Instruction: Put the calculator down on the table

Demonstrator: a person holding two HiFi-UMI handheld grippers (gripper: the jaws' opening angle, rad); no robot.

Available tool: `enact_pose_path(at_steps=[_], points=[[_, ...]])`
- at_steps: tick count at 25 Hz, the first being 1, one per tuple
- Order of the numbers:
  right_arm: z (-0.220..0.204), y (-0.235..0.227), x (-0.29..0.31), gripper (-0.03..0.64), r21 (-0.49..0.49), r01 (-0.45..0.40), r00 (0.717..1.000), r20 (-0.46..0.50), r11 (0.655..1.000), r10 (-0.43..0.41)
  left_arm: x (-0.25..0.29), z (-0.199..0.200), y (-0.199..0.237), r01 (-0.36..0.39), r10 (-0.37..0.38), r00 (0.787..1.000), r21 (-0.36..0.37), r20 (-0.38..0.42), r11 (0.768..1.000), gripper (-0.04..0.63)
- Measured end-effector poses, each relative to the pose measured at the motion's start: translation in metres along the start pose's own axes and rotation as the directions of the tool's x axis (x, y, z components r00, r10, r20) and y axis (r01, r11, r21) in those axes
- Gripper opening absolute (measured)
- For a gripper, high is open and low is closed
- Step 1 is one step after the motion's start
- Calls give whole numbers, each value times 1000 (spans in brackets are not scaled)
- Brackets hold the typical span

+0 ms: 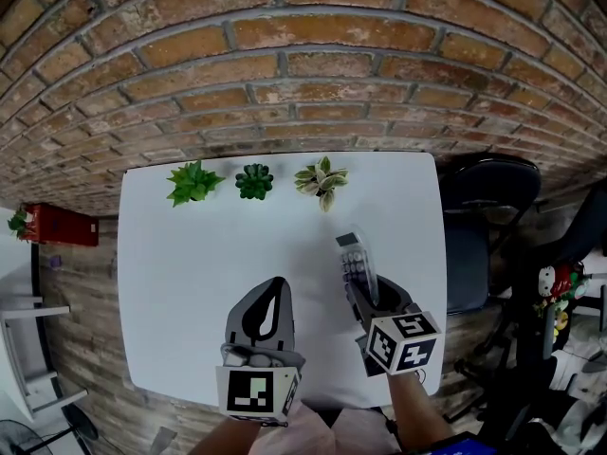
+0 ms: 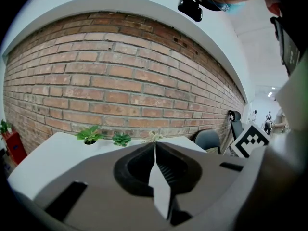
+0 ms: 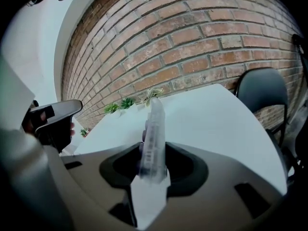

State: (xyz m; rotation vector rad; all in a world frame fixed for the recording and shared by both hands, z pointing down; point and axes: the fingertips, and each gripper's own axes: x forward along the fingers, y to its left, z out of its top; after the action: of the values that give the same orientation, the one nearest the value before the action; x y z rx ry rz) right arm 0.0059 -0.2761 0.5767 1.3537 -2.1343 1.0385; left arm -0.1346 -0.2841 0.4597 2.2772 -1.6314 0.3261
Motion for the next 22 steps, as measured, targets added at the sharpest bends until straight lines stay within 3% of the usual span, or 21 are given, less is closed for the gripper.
enact_pose_path(at_steps=[13,22], points=[[-3,-27,-13,263,-41,132,991,-3,990,-132,-3,6,-4,3,-3,1000,6,21,1000,14],[3,-31,-33,267,-31,119,992,36,992,-118,-10,17,-24,19,-20,999,30,49,999,14]])
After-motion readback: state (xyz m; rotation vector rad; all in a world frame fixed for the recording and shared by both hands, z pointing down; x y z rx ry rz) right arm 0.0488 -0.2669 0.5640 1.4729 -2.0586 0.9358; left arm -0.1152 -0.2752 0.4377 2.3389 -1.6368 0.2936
